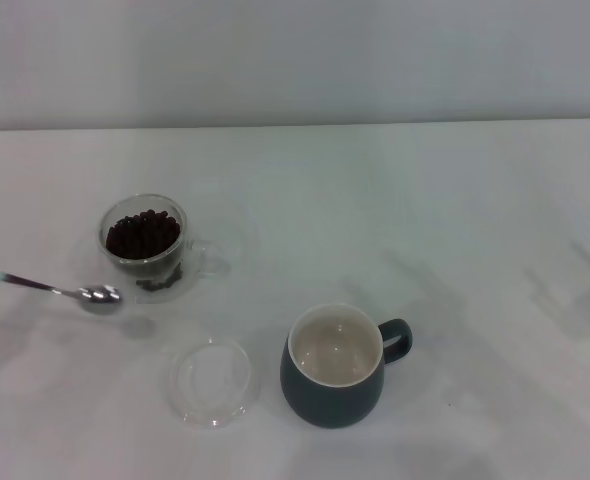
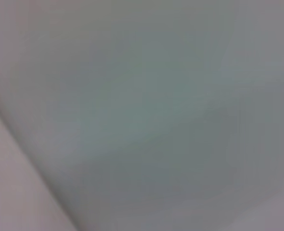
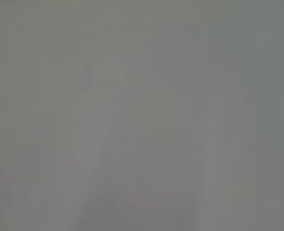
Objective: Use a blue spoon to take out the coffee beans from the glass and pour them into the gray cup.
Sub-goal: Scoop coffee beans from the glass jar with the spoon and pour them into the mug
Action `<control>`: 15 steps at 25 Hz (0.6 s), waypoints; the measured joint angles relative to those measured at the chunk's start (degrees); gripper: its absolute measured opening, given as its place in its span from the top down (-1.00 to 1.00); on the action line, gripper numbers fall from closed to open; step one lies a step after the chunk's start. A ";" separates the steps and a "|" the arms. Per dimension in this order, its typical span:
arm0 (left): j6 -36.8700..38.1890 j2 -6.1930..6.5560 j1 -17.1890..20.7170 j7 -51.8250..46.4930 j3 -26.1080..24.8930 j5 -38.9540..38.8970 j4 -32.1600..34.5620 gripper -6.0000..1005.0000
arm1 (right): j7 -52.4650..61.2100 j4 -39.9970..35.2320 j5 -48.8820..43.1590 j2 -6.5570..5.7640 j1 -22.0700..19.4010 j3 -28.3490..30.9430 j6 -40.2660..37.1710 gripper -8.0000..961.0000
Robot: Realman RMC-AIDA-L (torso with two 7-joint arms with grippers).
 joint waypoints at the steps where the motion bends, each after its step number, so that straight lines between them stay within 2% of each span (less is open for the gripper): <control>1: -0.01 1.00 -0.20 -0.87 -0.46 -0.12 0.22 0.72 | -0.31 0.00 -0.02 0.14 -0.07 -0.14 -0.23 -0.64; 8: -1.21 7.32 -5.04 -5.91 -1.90 -0.10 0.48 0.72 | -2.78 -0.09 -0.12 1.21 -0.75 -2.43 -1.47 -0.64; 13: -5.19 10.58 -9.49 -9.04 -1.46 1.86 1.91 0.72 | -2.86 -0.48 -0.14 1.36 -1.13 -5.09 -2.02 -0.64; 15: -8.16 11.28 -11.60 -10.50 -1.43 4.65 2.68 0.72 | -3.32 -0.30 -0.19 1.37 -1.20 -6.39 -2.67 -0.64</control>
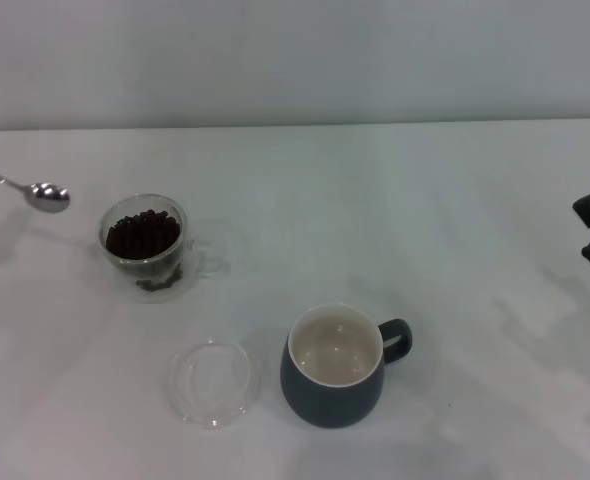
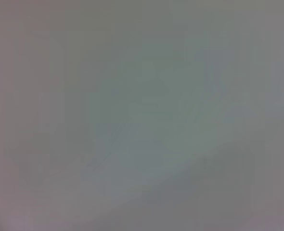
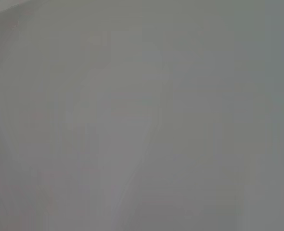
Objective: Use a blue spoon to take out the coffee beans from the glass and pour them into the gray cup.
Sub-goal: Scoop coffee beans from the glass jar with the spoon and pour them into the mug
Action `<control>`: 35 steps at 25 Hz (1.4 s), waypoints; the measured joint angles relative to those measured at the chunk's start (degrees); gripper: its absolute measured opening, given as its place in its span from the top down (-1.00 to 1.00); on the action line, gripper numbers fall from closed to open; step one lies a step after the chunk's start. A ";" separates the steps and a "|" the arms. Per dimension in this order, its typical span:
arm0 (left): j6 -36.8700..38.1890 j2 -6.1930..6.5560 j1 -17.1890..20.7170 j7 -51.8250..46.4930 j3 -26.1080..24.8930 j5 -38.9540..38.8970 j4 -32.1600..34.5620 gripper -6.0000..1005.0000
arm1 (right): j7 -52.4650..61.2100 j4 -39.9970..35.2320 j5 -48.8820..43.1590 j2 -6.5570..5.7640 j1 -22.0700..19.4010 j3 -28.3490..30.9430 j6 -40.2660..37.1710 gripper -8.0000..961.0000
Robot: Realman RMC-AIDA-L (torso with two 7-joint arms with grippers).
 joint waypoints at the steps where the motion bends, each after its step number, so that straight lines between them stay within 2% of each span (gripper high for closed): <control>1: -1.45 0.32 -1.09 -0.89 0.00 1.56 0.41 0.72 | -0.32 0.00 -0.02 0.03 -0.05 -0.54 -0.25 -0.64; 9: -8.67 1.55 -9.22 -8.21 -0.15 14.95 3.80 0.72 | -0.77 -0.33 -1.44 0.18 -0.63 -2.44 -1.88 -0.64; 14: -12.55 1.25 -13.13 -12.40 -0.33 23.05 5.44 0.72 | -0.75 -0.15 -1.48 0.20 -0.81 -3.29 -2.68 -0.64; 18: -16.23 0.81 -15.21 -14.84 -0.35 29.17 6.66 0.72 | -0.52 -0.16 -1.48 0.20 -1.32 -3.46 -2.78 -0.64; 20: -16.59 0.77 -15.65 -14.97 -0.26 29.87 6.69 0.72 | -0.50 -0.22 -1.48 0.20 -1.47 -3.49 -2.78 -0.64; 25: -17.87 -0.37 -17.75 -15.37 -0.10 34.57 6.71 0.72 | -0.39 -0.30 -1.46 0.23 -1.63 -3.59 -2.78 -0.64; 29: -19.06 -1.99 -19.21 -15.37 -0.15 39.52 6.78 0.72 | -0.01 -0.39 -1.43 0.27 -1.68 -3.65 -2.78 -0.64; 35: -21.25 -3.55 -19.74 -15.10 -0.25 42.72 6.80 0.72 | 0.43 -0.60 -1.42 0.29 -1.67 -3.69 -2.78 -0.64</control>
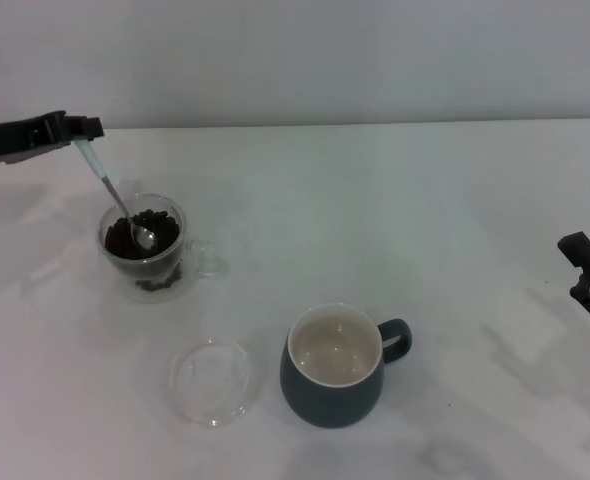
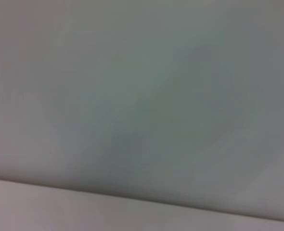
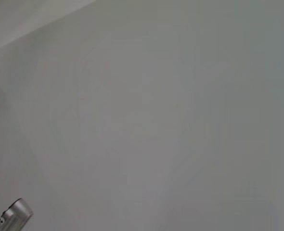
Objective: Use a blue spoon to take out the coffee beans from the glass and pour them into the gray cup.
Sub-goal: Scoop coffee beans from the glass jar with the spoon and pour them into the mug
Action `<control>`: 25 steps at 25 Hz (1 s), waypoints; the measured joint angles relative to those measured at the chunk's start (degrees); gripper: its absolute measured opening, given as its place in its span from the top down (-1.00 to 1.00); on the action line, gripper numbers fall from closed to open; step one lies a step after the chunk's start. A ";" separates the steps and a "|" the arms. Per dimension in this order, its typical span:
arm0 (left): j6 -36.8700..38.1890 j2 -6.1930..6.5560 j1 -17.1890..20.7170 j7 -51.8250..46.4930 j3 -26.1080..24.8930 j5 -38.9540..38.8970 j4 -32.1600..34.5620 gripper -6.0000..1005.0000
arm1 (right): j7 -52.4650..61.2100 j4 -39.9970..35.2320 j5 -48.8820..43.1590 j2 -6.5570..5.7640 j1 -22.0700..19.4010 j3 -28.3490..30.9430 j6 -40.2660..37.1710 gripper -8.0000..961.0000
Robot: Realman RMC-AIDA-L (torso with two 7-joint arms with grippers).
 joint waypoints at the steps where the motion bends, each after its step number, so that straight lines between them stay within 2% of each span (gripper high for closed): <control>1: -0.32 -0.07 0.02 0.00 -0.10 0.25 -0.01 0.72 | 0.00 0.00 0.00 0.00 0.00 0.00 0.00 -0.64; 5: -0.59 -0.47 0.49 -0.05 -0.68 0.15 -0.30 0.72 | 0.34 -0.01 0.00 0.06 -0.06 0.00 0.01 -0.64; 8: -0.35 -1.32 1.20 -0.28 -1.85 0.01 -0.08 0.72 | 0.58 0.00 0.00 0.09 -0.16 0.00 0.04 -0.64; 19: 4.81 -3.85 6.45 -1.28 -14.63 -0.15 -0.88 0.72 | 0.61 -0.09 -0.01 0.08 0.19 0.00 0.66 -0.64; 25: 5.36 -4.32 9.30 -2.15 -16.41 -3.71 -2.59 0.72 | 0.61 -0.19 -0.01 0.08 0.34 0.08 0.70 -0.64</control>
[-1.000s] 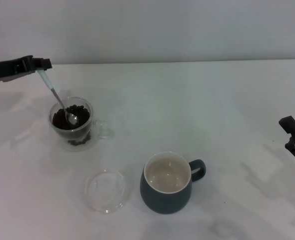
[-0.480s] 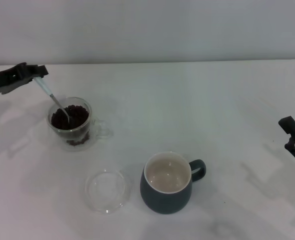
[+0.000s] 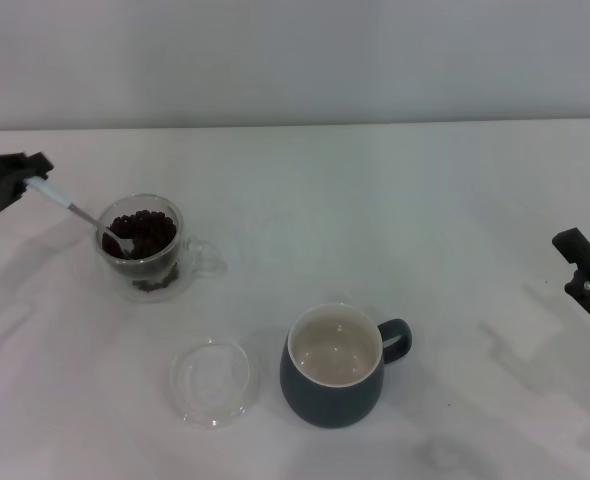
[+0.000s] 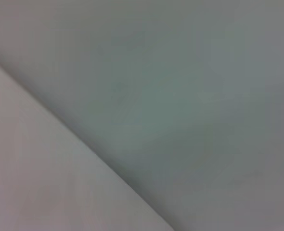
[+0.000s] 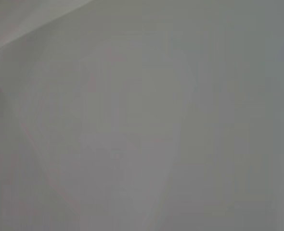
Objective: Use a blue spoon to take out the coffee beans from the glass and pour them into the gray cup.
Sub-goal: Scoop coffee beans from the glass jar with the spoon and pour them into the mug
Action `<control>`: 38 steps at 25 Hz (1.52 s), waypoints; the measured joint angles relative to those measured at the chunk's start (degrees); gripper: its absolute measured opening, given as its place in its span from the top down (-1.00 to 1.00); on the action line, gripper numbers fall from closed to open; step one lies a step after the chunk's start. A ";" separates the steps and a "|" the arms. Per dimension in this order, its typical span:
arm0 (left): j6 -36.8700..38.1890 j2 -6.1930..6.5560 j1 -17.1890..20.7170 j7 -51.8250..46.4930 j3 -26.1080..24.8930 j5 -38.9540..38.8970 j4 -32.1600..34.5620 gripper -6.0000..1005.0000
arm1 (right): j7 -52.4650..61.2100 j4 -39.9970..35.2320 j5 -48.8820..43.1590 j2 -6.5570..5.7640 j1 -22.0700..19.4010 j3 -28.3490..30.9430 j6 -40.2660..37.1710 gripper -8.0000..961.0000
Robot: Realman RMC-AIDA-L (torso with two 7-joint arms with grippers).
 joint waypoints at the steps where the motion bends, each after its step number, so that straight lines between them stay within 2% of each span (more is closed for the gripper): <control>1: 0.11 0.00 0.50 -0.01 -0.01 -1.04 -0.46 0.72 | 0.00 -0.09 0.00 0.00 0.00 0.01 0.00 -0.64; 13: 3.46 0.48 5.12 -0.04 -0.09 -13.15 -4.74 0.72 | 0.00 -0.33 0.00 0.00 0.01 -0.08 0.86 -0.64; 19: 6.74 -0.02 7.42 -0.09 -0.09 -17.75 -5.21 0.72 | 0.00 -0.32 0.00 0.00 0.05 -0.08 1.86 -0.64; 30: 12.63 -0.62 7.84 0.42 0.28 -18.33 -5.60 0.72 | -0.14 -0.56 0.00 0.00 0.63 0.00 2.27 -0.64; 31: 12.85 -1.08 7.77 0.75 0.51 -18.09 -5.51 0.72 | -0.16 -0.58 0.00 0.00 0.66 0.04 2.27 -0.64; 35: 12.89 -1.59 7.59 1.25 0.63 -17.47 -5.37 0.72 | -0.29 -0.60 0.00 0.00 0.70 0.19 2.27 -0.64; 38: 12.83 -2.48 6.15 2.76 0.70 -15.38 -5.27 0.72 | -0.30 -0.60 0.00 0.00 0.71 0.31 2.27 -0.64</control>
